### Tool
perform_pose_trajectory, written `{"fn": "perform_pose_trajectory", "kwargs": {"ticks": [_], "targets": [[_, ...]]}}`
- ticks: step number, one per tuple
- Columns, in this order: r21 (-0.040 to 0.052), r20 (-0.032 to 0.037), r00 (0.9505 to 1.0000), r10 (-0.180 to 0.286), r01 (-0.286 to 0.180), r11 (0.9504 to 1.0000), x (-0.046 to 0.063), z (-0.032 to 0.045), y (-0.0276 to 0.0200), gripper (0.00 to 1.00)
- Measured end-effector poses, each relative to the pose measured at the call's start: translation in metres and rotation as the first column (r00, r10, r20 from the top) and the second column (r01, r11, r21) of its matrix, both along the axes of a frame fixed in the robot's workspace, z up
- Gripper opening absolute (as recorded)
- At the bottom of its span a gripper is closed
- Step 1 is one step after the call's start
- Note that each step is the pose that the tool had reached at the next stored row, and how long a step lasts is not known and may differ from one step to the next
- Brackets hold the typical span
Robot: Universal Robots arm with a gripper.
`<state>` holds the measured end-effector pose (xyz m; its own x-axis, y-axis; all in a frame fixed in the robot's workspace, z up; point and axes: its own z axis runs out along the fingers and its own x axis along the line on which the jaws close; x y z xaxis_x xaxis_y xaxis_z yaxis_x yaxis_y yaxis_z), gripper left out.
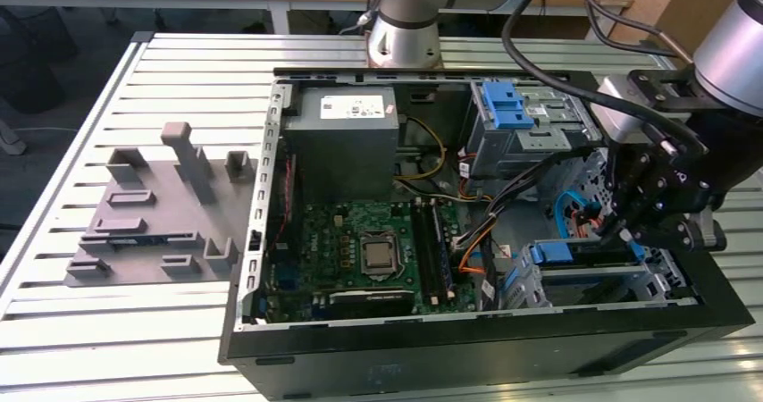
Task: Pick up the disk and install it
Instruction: 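Insert the first disk wire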
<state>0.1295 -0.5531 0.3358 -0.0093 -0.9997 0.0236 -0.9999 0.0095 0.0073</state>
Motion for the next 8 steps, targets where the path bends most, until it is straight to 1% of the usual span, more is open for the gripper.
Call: {"fn": "perform_pose_trajectory", "kwargs": {"ticks": [6,8], "targets": [[-0.0002,0.0,1.0,0.0,0.0,1.0,0.0,-0.0001,0.0005,0.16],[-0.0003,-0.0001,1.0,0.0,0.0,1.0,0.0,-0.0003,0.0,0.16]]}}
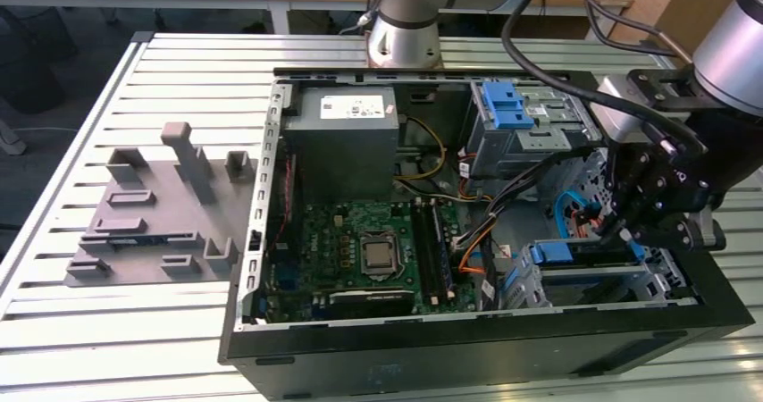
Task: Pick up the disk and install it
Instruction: 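Insert the first disk wire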
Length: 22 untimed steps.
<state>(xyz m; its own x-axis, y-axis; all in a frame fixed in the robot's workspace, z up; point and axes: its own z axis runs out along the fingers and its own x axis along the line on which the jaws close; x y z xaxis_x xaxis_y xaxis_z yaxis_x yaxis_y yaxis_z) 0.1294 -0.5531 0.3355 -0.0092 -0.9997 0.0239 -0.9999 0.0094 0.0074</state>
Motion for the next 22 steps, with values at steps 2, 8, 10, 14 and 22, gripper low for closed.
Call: {"fn": "perform_pose_trajectory", "kwargs": {"ticks": [2,8,10,14,22], "targets": [[0.0,0.0,1.0,0.0,0.0,1.0,0.0,-0.0003,-0.0001,0.16],[-0.0008,-0.0005,1.0,0.0,0.0,1.0,0.0,-0.0022,-0.0002,0.16],[-0.0006,-0.0013,1.0,0.0,0.0,1.0,0.0001,-0.0027,-0.0002,0.16],[0.0014,-0.0016,1.0,0.0,0.0,1.0,0.0,-0.0017,-0.0001,0.16],[0.0119,-0.0018,1.0,0.0,0.0,0.9999,0.0,0.0029,-0.0002,0.16]]}}
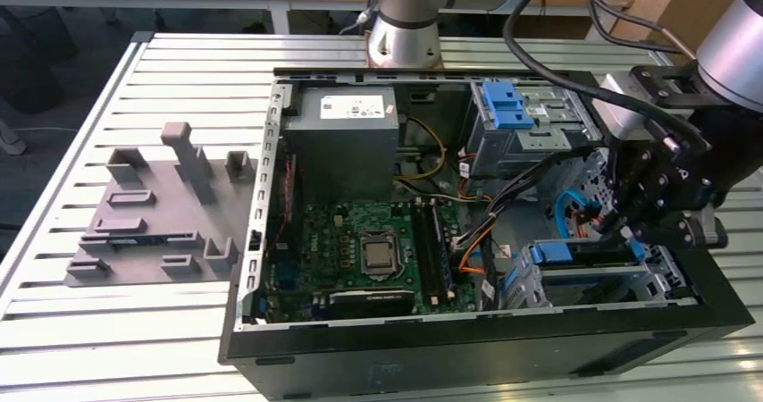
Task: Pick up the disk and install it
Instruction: 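Insert the first disk wire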
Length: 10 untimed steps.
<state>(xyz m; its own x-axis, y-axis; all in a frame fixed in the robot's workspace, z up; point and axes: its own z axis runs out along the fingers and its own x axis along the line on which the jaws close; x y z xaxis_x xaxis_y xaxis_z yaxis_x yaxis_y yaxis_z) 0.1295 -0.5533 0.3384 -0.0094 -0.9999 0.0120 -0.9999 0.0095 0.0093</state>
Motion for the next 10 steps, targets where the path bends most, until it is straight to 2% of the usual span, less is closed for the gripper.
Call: {"fn": "perform_pose_trajectory", "kwargs": {"ticks": [2,10], "targets": [[0.0044,-0.0001,1.0,0.0,0.0,1.0,0.0,0.0,-0.0001,0.16],[0.0047,-0.0027,1.0,0.001,-0.001,1.0,0.0,-0.0025,-0.0008,0.16]]}}
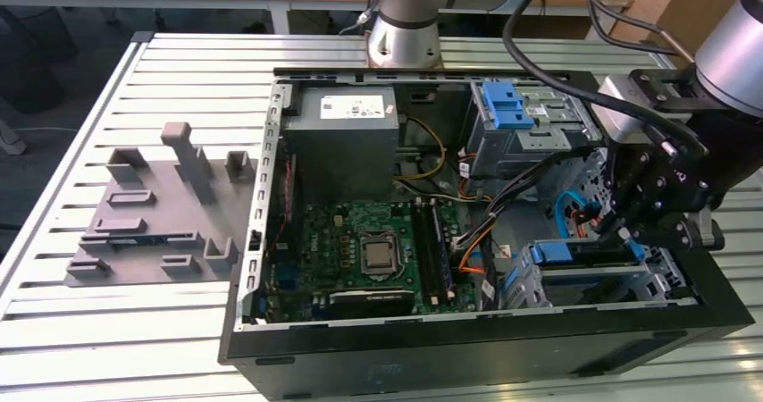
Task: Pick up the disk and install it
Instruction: 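Insert the first disk wire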
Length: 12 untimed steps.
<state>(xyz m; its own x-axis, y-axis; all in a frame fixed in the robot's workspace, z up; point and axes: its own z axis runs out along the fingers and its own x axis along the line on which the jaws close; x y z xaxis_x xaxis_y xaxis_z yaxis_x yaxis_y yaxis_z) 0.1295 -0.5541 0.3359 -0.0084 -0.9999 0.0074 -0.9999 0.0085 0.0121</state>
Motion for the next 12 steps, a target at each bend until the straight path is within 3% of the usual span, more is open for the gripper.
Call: {"fn": "perform_pose_trajectory", "kwargs": {"ticks": [12], "targets": [[0.0001,-0.003,1.0,-0.001,0.001,1.0,0.0011,-0.0003,-0.0023,0.16]]}}
